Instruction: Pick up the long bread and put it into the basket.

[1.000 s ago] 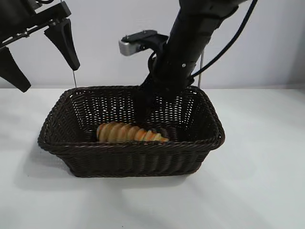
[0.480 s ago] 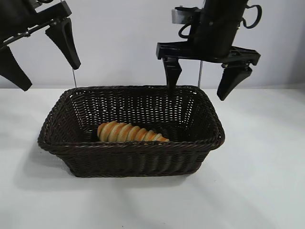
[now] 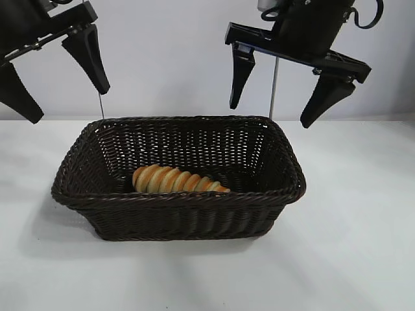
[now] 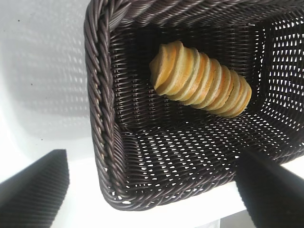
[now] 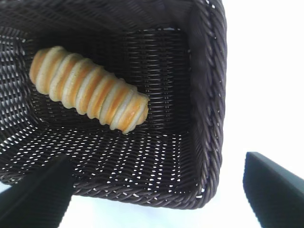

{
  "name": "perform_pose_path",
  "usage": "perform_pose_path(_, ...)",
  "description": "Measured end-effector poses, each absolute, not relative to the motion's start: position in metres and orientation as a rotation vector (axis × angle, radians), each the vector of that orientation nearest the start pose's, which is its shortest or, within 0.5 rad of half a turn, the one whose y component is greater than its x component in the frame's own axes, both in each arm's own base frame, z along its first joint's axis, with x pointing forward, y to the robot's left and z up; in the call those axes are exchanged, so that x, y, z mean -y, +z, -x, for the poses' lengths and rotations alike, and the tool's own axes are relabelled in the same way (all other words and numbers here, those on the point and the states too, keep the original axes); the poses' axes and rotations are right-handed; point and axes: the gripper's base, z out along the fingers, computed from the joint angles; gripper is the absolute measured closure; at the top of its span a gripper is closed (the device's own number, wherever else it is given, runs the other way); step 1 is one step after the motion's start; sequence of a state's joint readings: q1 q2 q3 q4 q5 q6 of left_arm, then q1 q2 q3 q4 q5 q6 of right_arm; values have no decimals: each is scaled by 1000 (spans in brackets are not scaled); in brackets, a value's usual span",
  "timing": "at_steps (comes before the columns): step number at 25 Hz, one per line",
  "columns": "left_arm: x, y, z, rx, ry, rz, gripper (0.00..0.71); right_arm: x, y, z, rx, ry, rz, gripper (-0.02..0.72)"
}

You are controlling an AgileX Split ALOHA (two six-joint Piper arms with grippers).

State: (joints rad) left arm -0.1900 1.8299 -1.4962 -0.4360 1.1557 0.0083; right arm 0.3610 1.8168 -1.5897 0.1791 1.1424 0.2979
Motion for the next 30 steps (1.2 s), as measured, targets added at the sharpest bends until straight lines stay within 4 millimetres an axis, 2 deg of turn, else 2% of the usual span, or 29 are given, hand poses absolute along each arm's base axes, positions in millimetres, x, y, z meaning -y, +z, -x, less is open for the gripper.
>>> perform_pose_path(5,105,264,-362,-2946,-638,-80,24,-148,297,-350,-2879,382,5,8)
perform_pose_path(30,105,264,-362,-2946,-638,-80,24,-142,296,-348,-2911,285,12,8)
